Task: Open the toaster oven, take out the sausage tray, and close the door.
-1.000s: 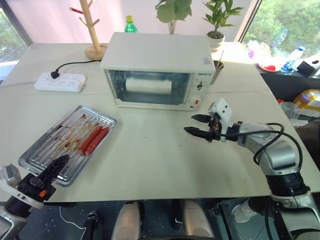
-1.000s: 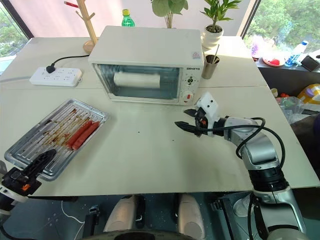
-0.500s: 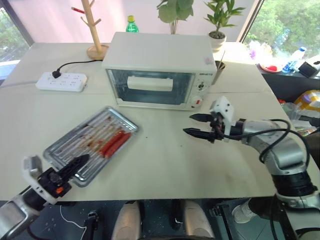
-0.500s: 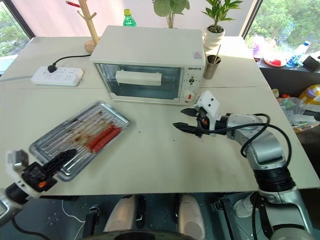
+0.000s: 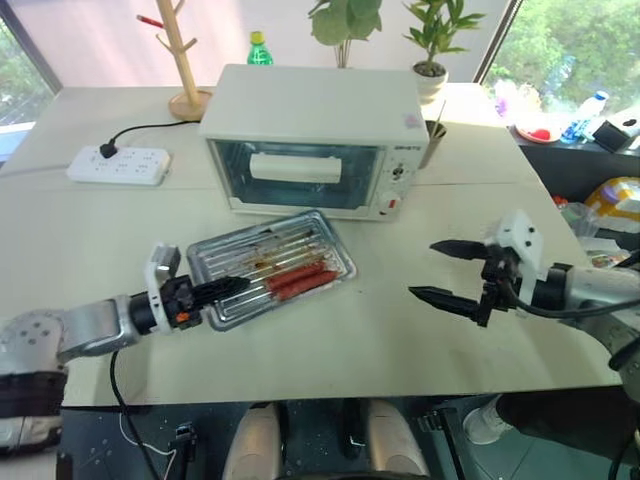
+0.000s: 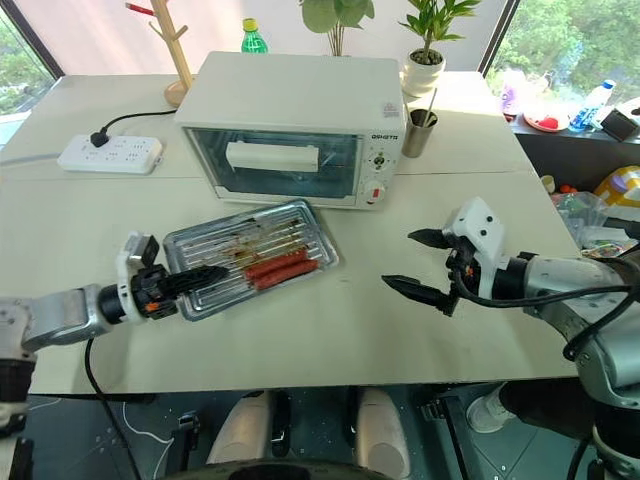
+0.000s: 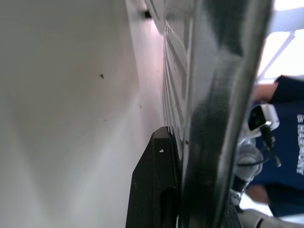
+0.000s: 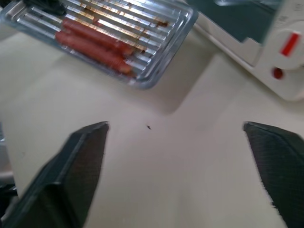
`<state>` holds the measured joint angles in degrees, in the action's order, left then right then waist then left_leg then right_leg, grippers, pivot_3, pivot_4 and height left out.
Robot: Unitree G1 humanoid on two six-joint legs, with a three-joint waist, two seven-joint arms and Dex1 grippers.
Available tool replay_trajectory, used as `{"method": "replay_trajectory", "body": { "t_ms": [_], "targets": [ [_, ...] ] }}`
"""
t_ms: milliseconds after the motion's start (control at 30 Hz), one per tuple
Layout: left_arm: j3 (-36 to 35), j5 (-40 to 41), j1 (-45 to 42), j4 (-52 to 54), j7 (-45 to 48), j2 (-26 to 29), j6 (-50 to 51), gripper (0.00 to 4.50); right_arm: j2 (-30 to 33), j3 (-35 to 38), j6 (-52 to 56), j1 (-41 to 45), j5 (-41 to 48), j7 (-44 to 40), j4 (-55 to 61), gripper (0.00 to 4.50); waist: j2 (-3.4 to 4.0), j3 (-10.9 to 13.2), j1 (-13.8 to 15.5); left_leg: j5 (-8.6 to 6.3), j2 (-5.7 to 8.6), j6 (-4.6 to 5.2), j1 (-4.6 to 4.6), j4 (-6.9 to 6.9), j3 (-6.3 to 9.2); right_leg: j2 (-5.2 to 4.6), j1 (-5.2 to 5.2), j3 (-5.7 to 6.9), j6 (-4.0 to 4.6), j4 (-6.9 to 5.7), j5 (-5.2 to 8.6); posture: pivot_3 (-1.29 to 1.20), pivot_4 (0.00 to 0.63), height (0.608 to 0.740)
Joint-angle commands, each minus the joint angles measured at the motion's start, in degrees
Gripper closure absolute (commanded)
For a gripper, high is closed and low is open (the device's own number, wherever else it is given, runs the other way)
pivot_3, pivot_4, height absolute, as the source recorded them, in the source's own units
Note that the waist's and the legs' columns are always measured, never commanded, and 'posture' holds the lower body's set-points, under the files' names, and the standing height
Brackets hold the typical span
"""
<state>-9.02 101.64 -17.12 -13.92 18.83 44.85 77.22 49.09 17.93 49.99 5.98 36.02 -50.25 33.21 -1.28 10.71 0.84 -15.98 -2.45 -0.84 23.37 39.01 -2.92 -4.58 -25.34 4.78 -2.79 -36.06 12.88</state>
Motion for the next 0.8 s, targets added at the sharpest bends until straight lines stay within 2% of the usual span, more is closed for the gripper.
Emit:
{"method": "replay_trajectory", "body": {
  "t_ms": [33, 200, 333, 500, 600, 700, 800],
  "targets": [
    [2.47, -6.21, -6.23, -3.96, 6.5, -0.97, 3.89, 4.5, 0.42, 5.02, 1.79, -2.26, 2.33, 3.21, 5.21, 0.04, -0.01, 0.0, -0.02, 0.0, 0.0, 0.0, 0.0, 0.0, 0.0, 0.01, 0.0, 0.0, 0.0, 0.0, 0.0, 0.0, 0.15, 0.717],
    [5.98, -17.12, -13.81, -9.19, 14.9, -2.84, 7.39, 4.5, -0.53, 9.34, 3.42, -7.58, 3.97, 6.92, 9.59, 0.04, -0.03, -0.01, -0.08, 0.0, 0.05, 0.0, 0.01, 0.0, 0.02, -0.01, 0.01, -0.01, -0.01, 0.0, 0.0, 0.0, 0.15, 0.717],
    [7.62, -23.48, -15.59, -9.34, 21.06, -3.52, 8.98, 4.5, -1.06, 10.67, 3.88, -9.36, 5.31, 9.32, 11.07, 0.04, -0.03, -0.01, -0.16, 0.0, 0.02, 0.0, 0.0, 0.0, 0.01, 0.0, 0.0, -0.01, -0.01, 0.0, 0.0, 0.0, 0.15, 0.717],
    [9.47, -31.09, -16.02, -8.91, 25.2, -5.37, 8.57, 4.5, -1.23, 10.5, 3.58, -10.02, 6.26, 11.57, 11.36, 0.04, -0.04, -0.01, -0.04, 0.0, 0.02, 0.0, 0.0, 0.0, 0.03, -0.03, 0.0, -0.01, -0.01, 0.0, 0.01, 0.0, 0.15, 0.717],
    [9.15, -35.67, -16.98, -10.34, 24.5, -7.15, 7.3, 4.5, -1.57, 9.44, 3.07, -9.93, 6.49, 12.76, 11.41, 0.04, -0.02, -0.03, 0.23, 0.01, 0.05, 0.01, 0.0, 0.01, 0.07, -0.07, 0.05, -0.02, -0.01, 0.0, 0.01, 0.0, 0.15, 0.717],
    [7.5, -38.13, -17.7, -10.96, 25.25, -7.24, 7.54, 3.65, -1.98, 7.99, 2.45, -9.31, 6.51, 13.51, 11.0, 0.0, -0.03, -0.03, 0.1, 0.01, 0.07, 0.01, -0.01, 0.04, 0.09, -0.08, 0.08, -0.01, -0.01, 0.0, 0.01, 0.0, 0.15, 0.717],
    [6.41, -40.2, -17.42, -10.46, 26.33, -6.26, 7.54, 2.12, -2.38, 6.51, 1.76, -8.75, 6.38, 13.99, 10.47, 0.0, -0.04, -0.02, -0.09, 0.01, 0.06, 0.01, 0.0, 0.04, 0.15, -0.08, 0.06, -0.02, -0.03, 0.0, 0.01, 0.0, 0.15, 0.717]
  ]
}}
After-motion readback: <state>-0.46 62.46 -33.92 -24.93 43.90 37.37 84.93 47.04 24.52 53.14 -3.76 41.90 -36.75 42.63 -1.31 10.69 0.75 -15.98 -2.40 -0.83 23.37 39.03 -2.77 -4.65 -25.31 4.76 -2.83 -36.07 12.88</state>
